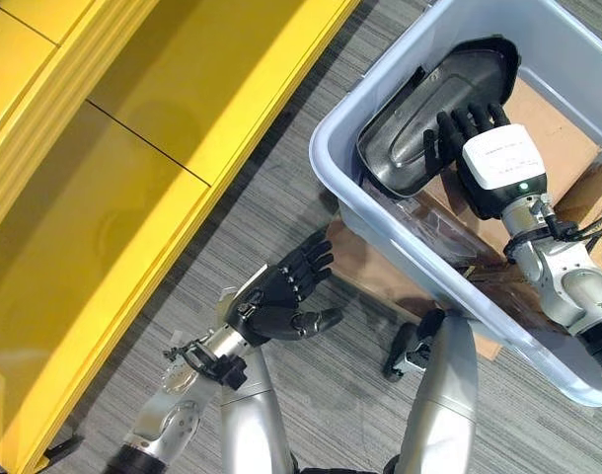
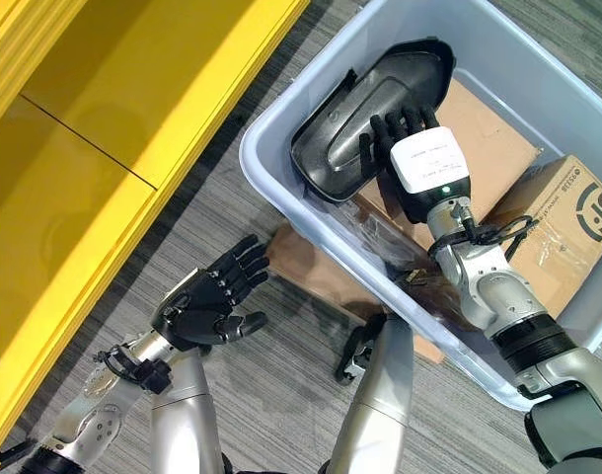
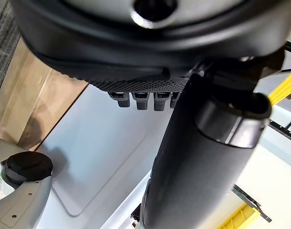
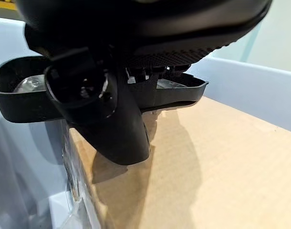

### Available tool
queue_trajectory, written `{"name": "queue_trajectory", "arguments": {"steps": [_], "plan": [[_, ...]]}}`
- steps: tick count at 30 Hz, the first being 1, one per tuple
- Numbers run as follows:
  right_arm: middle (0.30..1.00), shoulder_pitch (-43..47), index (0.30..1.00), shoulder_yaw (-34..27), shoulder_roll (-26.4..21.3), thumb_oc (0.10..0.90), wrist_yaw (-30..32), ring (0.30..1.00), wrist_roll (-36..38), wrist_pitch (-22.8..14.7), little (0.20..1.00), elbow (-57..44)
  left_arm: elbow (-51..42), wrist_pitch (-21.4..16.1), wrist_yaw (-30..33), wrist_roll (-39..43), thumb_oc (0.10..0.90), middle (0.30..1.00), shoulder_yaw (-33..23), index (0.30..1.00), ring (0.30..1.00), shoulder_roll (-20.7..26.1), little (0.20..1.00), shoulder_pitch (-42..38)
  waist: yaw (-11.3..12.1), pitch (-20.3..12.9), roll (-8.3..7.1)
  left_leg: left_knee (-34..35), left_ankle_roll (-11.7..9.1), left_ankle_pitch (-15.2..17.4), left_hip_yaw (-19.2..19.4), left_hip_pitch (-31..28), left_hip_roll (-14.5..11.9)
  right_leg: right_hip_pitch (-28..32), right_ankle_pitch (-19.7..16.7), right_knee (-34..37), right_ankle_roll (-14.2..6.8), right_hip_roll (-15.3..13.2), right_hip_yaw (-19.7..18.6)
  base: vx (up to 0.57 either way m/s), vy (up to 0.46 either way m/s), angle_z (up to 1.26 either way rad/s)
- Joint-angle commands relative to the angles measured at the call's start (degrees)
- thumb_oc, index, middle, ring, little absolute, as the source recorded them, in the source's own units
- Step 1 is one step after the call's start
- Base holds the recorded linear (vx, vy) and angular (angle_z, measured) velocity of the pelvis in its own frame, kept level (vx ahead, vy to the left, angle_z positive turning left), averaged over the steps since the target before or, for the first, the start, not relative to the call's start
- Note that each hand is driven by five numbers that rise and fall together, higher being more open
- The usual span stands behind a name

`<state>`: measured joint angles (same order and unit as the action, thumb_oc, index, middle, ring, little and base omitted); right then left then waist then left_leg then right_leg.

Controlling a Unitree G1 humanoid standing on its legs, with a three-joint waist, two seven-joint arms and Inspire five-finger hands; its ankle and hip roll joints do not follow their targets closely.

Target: Move parts from the plastic box to the shelf.

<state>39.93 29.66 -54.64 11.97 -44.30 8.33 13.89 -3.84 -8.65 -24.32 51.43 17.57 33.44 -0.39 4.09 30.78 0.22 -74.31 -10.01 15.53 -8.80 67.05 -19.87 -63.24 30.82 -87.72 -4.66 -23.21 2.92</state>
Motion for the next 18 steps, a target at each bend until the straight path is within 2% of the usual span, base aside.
{"name": "queue_trajectory", "arguments": {"steps": [1, 5, 7, 8, 11, 13, 16, 17, 18], "plan": [[1.000, 1.70, 1.000, -4.52, -2.95, 0.900, -3.45, 1.000, 0.92, 3.14, 1.000, 0.72, -6.89, -2.62, -2.19, 1.45, 0.900, 1.000, -1.57, 1.000, 1.000, 0.77, 1.000, -0.02, 0.85, -0.98, 0.19, -3.40, 5.81, 8.09, 7.45, -2.94, 0.34, 1.54, 8.31, -10.21, 1.39, 2.19, 3.62, 0.00, 0.000, 0.00], [1.000, -0.10, 1.000, -4.52, -3.98, 0.900, -4.68, 1.000, -0.82, 2.72, 1.000, -1.33, -7.29, -2.57, -2.84, 1.82, 0.900, 1.000, -2.28, 1.000, 1.000, 1.09, 1.000, 0.79, 0.59, -0.98, 0.02, -2.78, 5.67, 7.74, 7.52, -3.24, 0.02, 1.87, 8.04, -9.44, 1.45, 2.16, 3.44, 0.00, 0.000, 0.00], [1.000, -0.46, 1.000, -4.59, -4.91, 0.900, -3.03, 1.000, -6.40, 2.26, 1.000, -2.71, -7.75, -2.66, -2.67, 2.25, 0.900, 1.000, -2.36, 1.000, 1.000, 1.65, 1.000, 0.96, 0.52, -0.98, 0.06, -2.63, 5.63, 7.64, 7.56, -3.20, -0.16, 1.90, 7.96, -9.22, 1.47, 2.12, 3.21, 0.00, 0.000, 0.00], [1.000, -0.37, 1.000, -4.57, -4.94, 0.900, -2.99, 1.000, -6.64, 2.15, 1.000, -2.68, -7.77, -2.64, -2.68, 2.30, 0.900, 1.000, -2.34, 1.000, 1.000, 1.67, 1.000, 0.95, 0.54, -0.98, 0.07, -2.64, 5.62, 7.65, 7.56, -3.19, -0.17, 1.91, 7.97, -9.22, 1.47, 2.12, 3.21, 0.00, 0.000, 0.00], [1.000, 3.56, 1.000, -2.52, -5.69, 0.900, -2.08, 1.000, -11.53, -0.82, 1.000, -1.06, -7.28, -3.31, -2.72, 2.22, 0.900, 1.000, -1.56, 1.000, 1.000, 1.88, 1.000, 0.30, 1.05, -0.98, 0.41, -2.68, 5.50, 7.83, 7.62, -3.08, -0.13, 2.06, 7.97, -8.92, 1.49, 1.95, 3.24, 0.00, 0.000, 0.00], [1.000, 5.63, 1.000, -0.87, -5.89, 0.900, -3.01, 1.000, -13.85, -1.16, 1.000, -0.49, -7.29, -3.56, -2.83, 2.39, 0.900, 1.000, -1.30, 1.000, 1.000, 2.03, 1.000, 0.16, 1.48, -0.98, 0.60, -2.72, 5.45, 7.84, 7.53, -2.88, -0.05, 1.96, 7.99, -8.99, 1.51, 1.79, 3.23, 0.00, 0.000, 0.00], [1.000, 8.80, 1.000, 2.52, -6.29, 0.900, -5.54, 1.000, -13.80, -2.67, 1.000, 1.86, -7.56, -4.08, -3.10, 2.34, 0.900, 1.000, -1.39, 1.000, 1.000, 2.38, 1.000, 0.32, 2.37, -0.98, 0.88, -2.74, 5.17, 7.49, 7.07, -2.36, 0.09, 1.78, 8.30, -9.52, 1.59, 1.37, 3.26, 0.00, 0.000, 0.00], [0.953, 9.78, 0.953, 3.87, -6.39, 0.867, -6.49, 0.953, -13.09, -4.05, 0.953, 2.80, -7.66, -4.71, -3.20, 1.63, 0.900, 1.000, -1.60, 1.000, 1.000, 2.68, 1.000, 0.39, 2.61, -0.98, 0.97, -2.74, 5.06, 7.33, 6.87, -2.13, 0.14, 1.69, 8.36, -9.66, 1.56, 1.15, 3.29, 0.00, 0.000, 0.00], [0.802, 10.91, 0.802, 4.96, -6.35, 0.759, -9.40, 0.802, -12.36, -5.57, 0.802, 3.77, -7.82, -4.91, -3.99, 1.72, 0.900, 1.000, -1.59, 1.000, 1.000, 3.13, 1.000, 0.31, 3.00, -0.98, 1.01, -2.79, 4.95, 7.27, 6.73, -1.97, 0.18, 1.65, 8.35, -9.70, 1.53, 1.01, 3.30, -0.02, -0.035, 0.02]]}}
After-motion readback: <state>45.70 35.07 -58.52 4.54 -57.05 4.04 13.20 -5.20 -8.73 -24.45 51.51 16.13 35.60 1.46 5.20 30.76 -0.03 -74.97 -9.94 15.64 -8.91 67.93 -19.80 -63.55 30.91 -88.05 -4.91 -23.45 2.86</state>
